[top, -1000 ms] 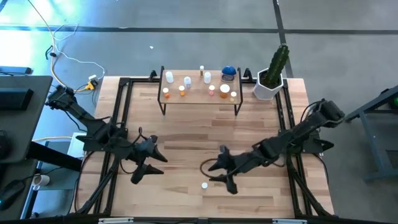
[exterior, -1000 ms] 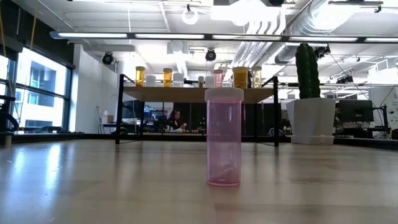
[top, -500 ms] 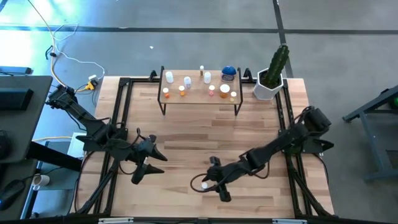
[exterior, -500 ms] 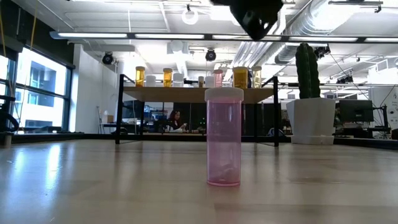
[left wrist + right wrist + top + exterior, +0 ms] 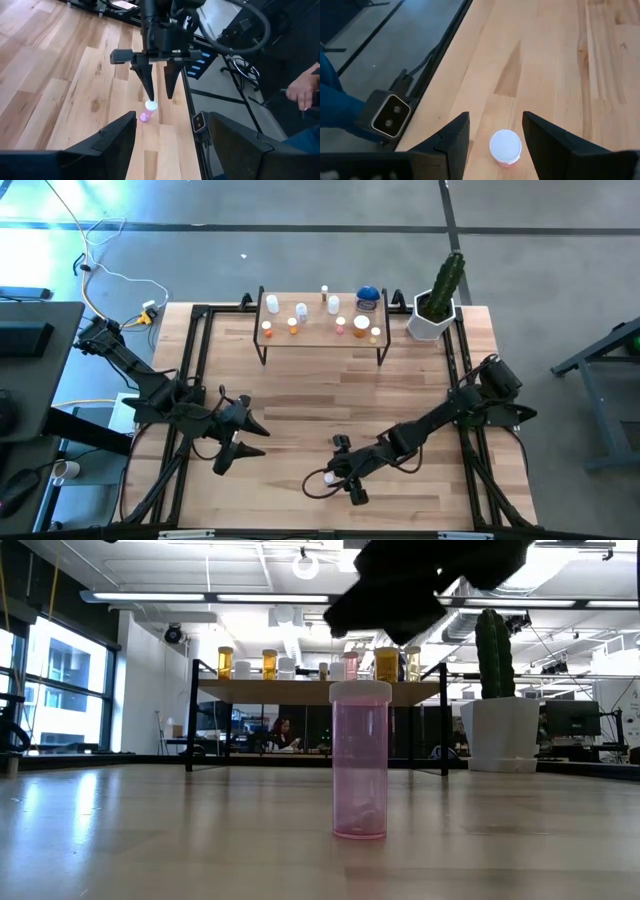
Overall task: Pick and place medicine bottles onto shelf by color
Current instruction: Put the pink pill bottle on the shelf
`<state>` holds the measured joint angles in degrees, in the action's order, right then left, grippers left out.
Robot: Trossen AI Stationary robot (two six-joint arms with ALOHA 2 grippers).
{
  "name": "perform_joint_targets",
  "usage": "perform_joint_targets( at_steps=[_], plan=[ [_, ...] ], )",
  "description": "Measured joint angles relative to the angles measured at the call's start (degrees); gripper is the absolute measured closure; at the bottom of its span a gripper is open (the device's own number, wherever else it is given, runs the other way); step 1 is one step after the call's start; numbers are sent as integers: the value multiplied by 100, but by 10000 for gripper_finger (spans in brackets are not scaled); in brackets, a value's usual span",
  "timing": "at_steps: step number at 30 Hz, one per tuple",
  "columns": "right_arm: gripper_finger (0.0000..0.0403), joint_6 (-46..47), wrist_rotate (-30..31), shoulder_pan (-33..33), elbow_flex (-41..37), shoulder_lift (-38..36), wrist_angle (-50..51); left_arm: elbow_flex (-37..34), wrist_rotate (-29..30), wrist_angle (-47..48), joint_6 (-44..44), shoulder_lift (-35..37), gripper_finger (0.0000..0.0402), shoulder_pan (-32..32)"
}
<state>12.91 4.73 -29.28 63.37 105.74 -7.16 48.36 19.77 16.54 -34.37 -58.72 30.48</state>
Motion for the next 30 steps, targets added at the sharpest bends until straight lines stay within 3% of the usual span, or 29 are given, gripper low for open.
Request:
perform_joint_targets(
  at_steps=[30],
  plan=[
    [229,25,98,2,-2,585,-147,2,59,36,-3,2,165,-2]
  ],
)
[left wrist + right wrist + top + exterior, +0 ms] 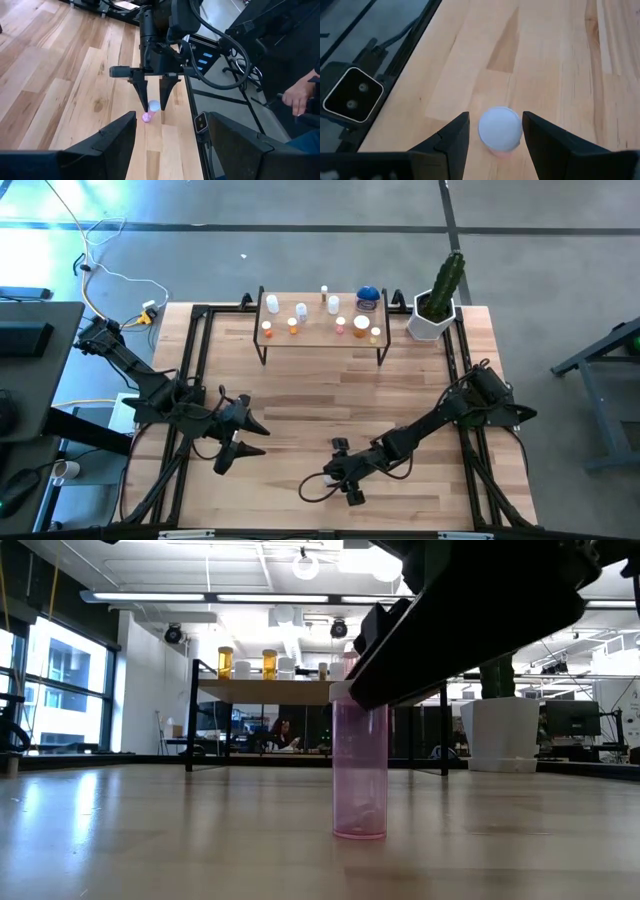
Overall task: Pick and place medicine bottles onto shelf by color
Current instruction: Put the pink pill bottle on the shelf
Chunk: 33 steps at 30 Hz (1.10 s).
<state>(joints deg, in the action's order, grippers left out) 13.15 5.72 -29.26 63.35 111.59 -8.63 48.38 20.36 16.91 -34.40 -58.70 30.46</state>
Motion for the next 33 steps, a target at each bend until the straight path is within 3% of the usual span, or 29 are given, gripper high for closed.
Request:
perform_joint_targets(
  at_steps=[13,26,33],
  plan=[
    [300,137,-17,2,0,0,-7,0,0,1,3,-1,165,0],
    [297,485,41,182,0,-240,-180,0,82,2,-292,0,165,-11],
    [297,479,564,531,0,-879,-195,2,306,0,-115,1,165,-11]
  ],
)
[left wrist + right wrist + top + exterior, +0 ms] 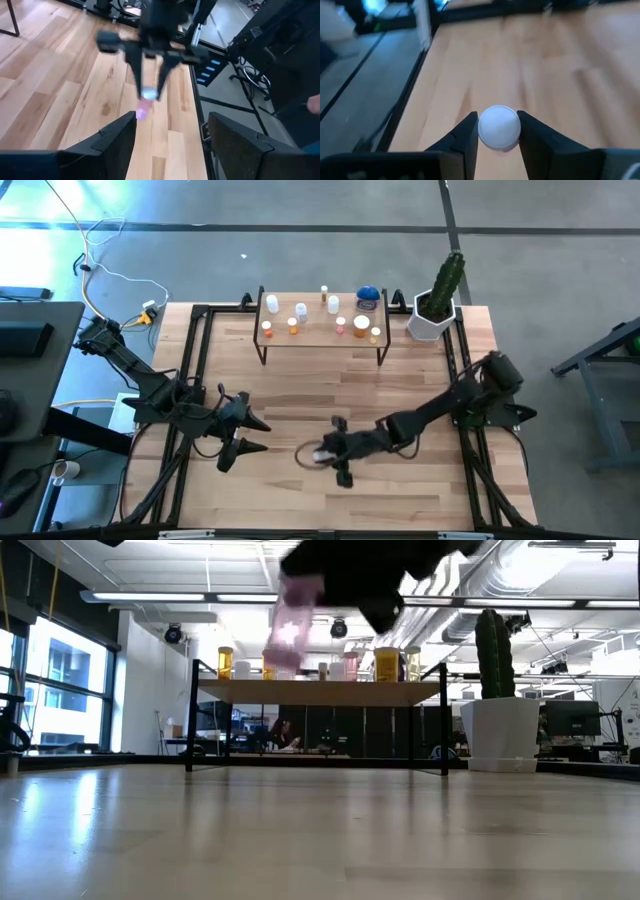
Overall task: Pick and place medicine bottles onto shelf by color
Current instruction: Put the pink pill bottle on the shelf
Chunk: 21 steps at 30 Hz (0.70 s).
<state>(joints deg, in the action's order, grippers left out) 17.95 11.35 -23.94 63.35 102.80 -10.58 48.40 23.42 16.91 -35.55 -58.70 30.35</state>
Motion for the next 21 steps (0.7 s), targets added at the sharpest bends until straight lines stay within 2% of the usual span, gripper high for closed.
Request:
perform_joint_targets(
  at_steps=[6,12,21],
  plan=[
    [297,-43,66,562,0,-591,32,0,82,1,117,0,165,0],
    [297,-372,71,1260,0,-1098,29,0,435,0,337,0,165,-32],
    [297,-810,62,2397,0,-1719,39,0,596,0,1116,0,165,-726]
  ],
)
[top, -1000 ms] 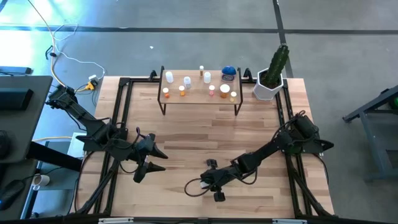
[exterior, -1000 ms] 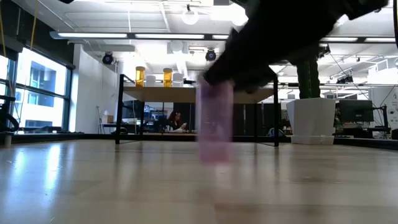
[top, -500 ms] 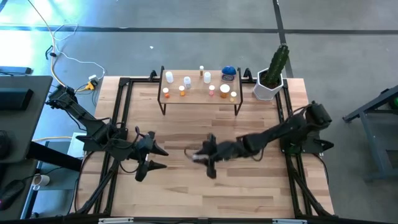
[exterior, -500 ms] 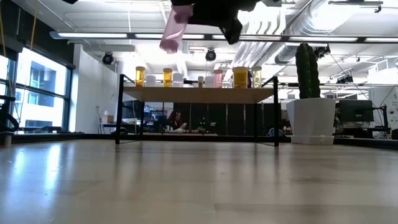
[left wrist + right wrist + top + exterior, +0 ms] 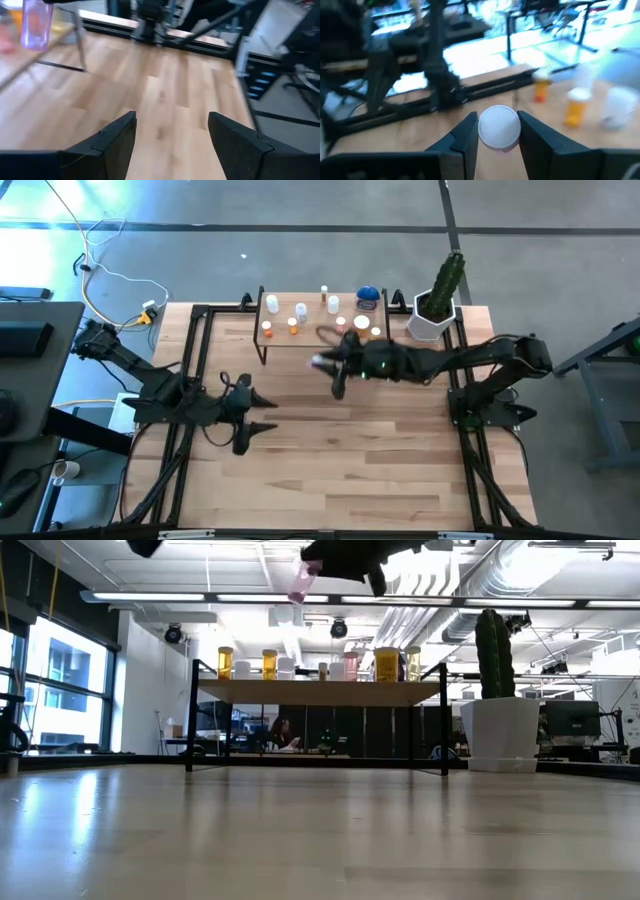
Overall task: Pick and place medicine bottles onto shelf by color
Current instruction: Put the pink pill bottle on the shelf
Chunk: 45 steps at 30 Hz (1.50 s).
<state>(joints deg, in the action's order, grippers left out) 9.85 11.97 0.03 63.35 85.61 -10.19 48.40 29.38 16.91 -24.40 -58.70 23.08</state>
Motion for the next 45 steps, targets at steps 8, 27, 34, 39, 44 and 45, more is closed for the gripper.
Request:
perform_joint_targets(
  at_steps=[8,27,34,39,44,45],
  plan=[
    [297,-136,-350,960,120,-184,129,0,3,-8,467,0,165,-1083],
    [297,-1059,-1212,2252,1804,293,2129,0,-43,-5,838,0,165,-2627],
    [297,-1336,-1525,2209,1845,599,2583,0,-48,-37,963,0,165,-2875],
    [297,-1379,-1555,2099,1845,816,2623,0,-100,-34,963,0,165,-2995],
    [297,-1563,-1564,1969,1845,1007,2747,0,-238,-31,963,0,165,-3082],
    [297,-1615,-1565,1946,1845,1034,2730,0,-239,-28,963,0,165,-3093]
  ],
)
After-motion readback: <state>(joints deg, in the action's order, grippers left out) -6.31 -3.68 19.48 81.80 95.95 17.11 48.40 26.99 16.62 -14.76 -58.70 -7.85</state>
